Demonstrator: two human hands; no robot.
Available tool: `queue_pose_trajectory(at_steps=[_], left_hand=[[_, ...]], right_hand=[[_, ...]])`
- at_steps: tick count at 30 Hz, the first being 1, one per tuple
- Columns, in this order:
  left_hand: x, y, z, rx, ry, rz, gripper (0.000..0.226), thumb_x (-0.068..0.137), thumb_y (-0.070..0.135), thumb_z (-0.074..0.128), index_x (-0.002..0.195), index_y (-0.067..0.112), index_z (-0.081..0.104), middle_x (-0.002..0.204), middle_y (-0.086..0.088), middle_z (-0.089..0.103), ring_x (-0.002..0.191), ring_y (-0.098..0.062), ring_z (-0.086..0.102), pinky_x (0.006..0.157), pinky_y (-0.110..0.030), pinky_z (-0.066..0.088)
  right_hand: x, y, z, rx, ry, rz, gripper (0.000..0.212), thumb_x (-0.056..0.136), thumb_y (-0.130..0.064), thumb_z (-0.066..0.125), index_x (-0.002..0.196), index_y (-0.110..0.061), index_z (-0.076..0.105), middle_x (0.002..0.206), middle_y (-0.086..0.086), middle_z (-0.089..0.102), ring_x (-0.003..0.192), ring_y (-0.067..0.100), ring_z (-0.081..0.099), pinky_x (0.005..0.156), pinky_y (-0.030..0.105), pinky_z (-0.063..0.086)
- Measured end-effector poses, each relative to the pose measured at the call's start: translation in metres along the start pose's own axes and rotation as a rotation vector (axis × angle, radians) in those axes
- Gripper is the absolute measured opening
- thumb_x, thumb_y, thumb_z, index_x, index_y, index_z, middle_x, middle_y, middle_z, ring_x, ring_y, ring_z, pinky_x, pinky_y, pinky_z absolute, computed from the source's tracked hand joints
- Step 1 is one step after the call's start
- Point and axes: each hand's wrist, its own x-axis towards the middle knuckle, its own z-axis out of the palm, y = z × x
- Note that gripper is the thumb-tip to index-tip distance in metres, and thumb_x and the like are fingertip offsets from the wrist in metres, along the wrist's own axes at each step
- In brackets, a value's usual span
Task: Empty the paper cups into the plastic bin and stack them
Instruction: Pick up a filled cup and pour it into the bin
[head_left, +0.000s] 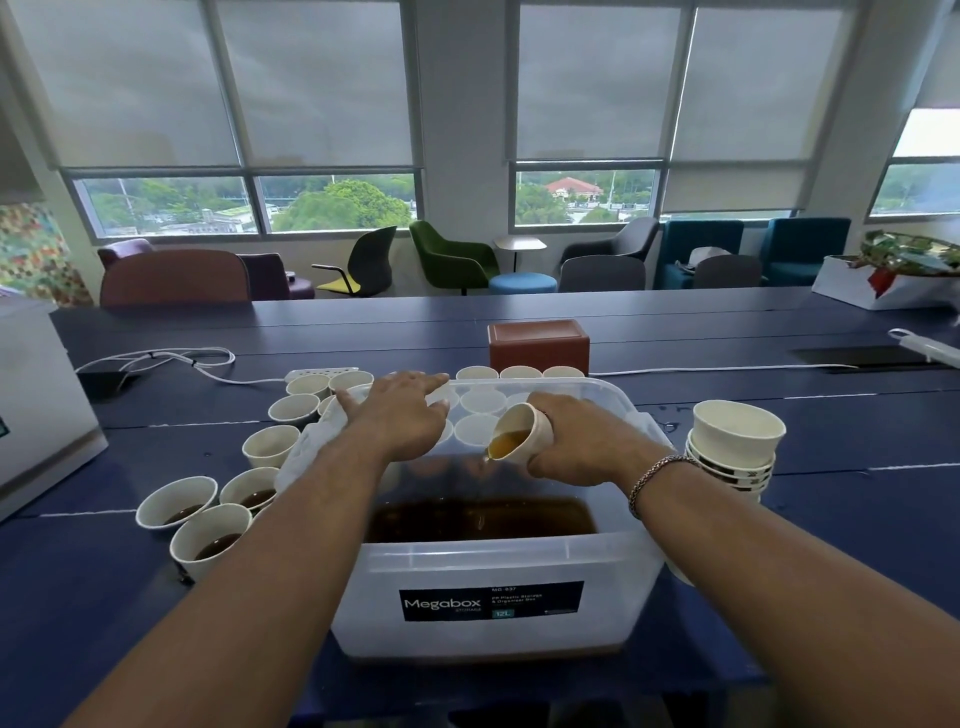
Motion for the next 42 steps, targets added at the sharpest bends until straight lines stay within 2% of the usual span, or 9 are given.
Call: queue_pose_trajectory(at_steps=[5, 8, 14, 25, 42], left_hand=[[0.0002, -0.0006, 0.001, 0.004, -0.003, 0.006, 0.049, 0.103, 0.046, 0.039, 0.151, 0.042, 0.028, 0.163, 0.007, 0.019, 0.151, -0.024, 0.014, 0.113, -0.069, -0.005], [0.0002, -0.0009, 0.0014, 0.008, -0.005, 0.01, 0.05, 0.103, 0.046, 0.039, 0.151, 0.042, 0.027, 0.164, 0.007, 0.018, 0.152, -0.023, 0.013, 0.113, -0.069, -0.005], [0.0025, -0.0035, 0.0039, 0.0, -0.009, 0.011, 0.051, 0.102, 0.045, 0.04, 0.151, 0.043, 0.027, 0.164, 0.007, 0.017, 0.152, -0.023, 0.011, 0.113, -0.07, -0.006], [0.0026, -0.0042, 0.0046, 0.006, -0.014, 0.014, 0.052, 0.102, 0.045, 0.042, 0.151, 0.043, 0.026, 0.164, 0.007, 0.016, 0.152, -0.024, 0.01, 0.113, -0.07, -0.007], [0.0037, -0.0052, 0.0052, 0.008, -0.018, 0.024, 0.053, 0.102, 0.039, 0.043, 0.152, 0.041, 0.025, 0.164, 0.006, 0.016, 0.152, -0.023, 0.01, 0.113, -0.07, -0.007]], right_hand=[[-0.0011, 0.0012, -0.0003, -0.053, 0.069, 0.002, 0.046, 0.078, -0.039, 0.074, 0.118, -0.027, 0.053, 0.116, -0.003, 0.063, 0.1, 0.015, 0.057, 0.089, 0.035, 0.048], [-0.0008, 0.0004, -0.0015, -0.118, 0.141, 0.004, 0.048, 0.074, -0.044, 0.073, 0.115, -0.03, 0.052, 0.111, -0.004, 0.065, 0.097, 0.017, 0.059, 0.088, 0.04, 0.05], [-0.001, -0.0029, -0.0022, -0.14, 0.245, 0.013, 0.058, 0.072, -0.041, 0.074, 0.121, -0.033, 0.045, 0.116, -0.005, 0.062, 0.102, 0.018, 0.057, 0.085, 0.045, 0.054], [-0.0014, -0.0047, -0.0037, -0.281, 0.3, 0.012, 0.064, 0.081, -0.041, 0.072, 0.132, -0.029, 0.036, 0.128, -0.001, 0.053, 0.117, 0.019, 0.049, 0.093, 0.039, 0.049], [-0.0002, -0.0076, -0.0036, -0.397, 0.386, -0.024, 0.067, 0.081, -0.036, 0.073, 0.136, -0.027, 0.036, 0.134, 0.002, 0.05, 0.122, 0.023, 0.045, 0.095, 0.039, 0.047]])
